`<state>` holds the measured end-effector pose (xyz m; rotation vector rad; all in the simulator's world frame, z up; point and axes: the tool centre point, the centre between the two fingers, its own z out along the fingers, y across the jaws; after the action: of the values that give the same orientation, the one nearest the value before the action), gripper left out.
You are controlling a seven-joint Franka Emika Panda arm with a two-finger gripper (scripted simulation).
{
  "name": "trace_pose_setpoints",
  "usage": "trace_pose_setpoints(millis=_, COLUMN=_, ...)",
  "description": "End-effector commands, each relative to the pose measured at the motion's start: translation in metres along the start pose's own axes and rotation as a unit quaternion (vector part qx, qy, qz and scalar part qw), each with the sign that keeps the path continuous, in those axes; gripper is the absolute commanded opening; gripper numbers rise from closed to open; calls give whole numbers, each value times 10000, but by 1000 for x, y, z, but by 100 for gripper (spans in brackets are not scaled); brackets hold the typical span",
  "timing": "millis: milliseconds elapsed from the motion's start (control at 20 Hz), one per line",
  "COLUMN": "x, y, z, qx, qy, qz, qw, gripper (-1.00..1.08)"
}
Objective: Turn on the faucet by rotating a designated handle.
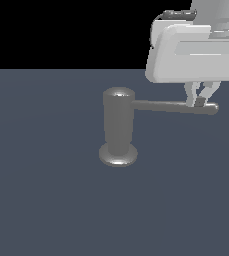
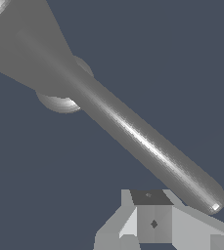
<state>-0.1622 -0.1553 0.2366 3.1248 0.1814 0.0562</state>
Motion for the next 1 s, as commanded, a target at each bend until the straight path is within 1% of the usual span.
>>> trace_pose_setpoints(millis=0, x=8, y=3, z=4, qx=0, qy=-30, qz=-37, qw=10000, gripper=-100)
trace_pose_setpoints(millis=950, x=52, y=41, z=11, qx=29, qy=-98, qz=18, qw=9999, gripper=-100)
